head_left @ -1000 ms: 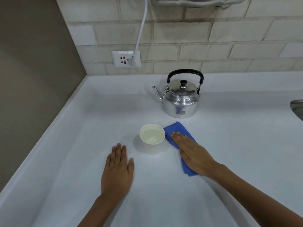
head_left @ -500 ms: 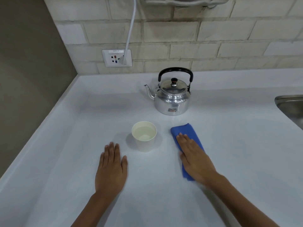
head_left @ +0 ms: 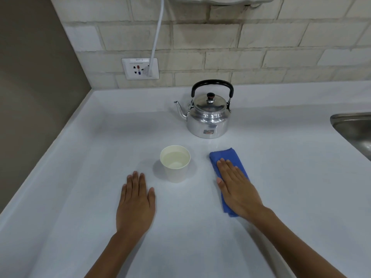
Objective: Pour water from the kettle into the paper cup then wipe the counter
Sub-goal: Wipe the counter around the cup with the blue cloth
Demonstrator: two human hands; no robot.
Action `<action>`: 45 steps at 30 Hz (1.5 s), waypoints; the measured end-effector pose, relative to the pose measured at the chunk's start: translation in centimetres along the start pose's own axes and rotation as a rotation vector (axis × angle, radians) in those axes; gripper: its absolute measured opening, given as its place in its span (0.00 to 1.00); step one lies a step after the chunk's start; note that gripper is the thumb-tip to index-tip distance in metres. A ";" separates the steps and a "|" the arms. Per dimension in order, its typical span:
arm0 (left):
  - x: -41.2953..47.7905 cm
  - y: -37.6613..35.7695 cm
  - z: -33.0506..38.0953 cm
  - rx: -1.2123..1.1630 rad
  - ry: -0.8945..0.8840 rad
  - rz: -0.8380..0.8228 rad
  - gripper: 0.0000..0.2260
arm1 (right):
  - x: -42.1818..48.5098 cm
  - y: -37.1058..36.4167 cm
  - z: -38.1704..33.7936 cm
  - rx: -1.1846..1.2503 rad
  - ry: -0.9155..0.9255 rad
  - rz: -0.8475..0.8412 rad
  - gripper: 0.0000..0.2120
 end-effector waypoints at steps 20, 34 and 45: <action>0.1 -0.1 -0.2 -0.030 -0.002 -0.012 0.25 | -3.6 -0.6 -4.4 0.016 0.028 0.002 0.25; -4.6 4.5 6.6 -0.170 -0.299 -0.013 0.14 | -1.3 2.4 -0.8 0.205 -0.184 0.105 0.22; -5.6 -1.9 17.3 0.171 -0.409 -0.196 0.25 | 0.5 -0.1 2.7 -0.073 -0.219 0.002 0.23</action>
Point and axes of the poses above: each hand's wrist, its own x-axis towards the middle knuckle, its own y-axis out of the back of the hand, z = x × y, the point moved 6 cm from there along x, towards the middle knuckle, and after that the axes turned 3 degrees about -x, right-handed, at the moved point
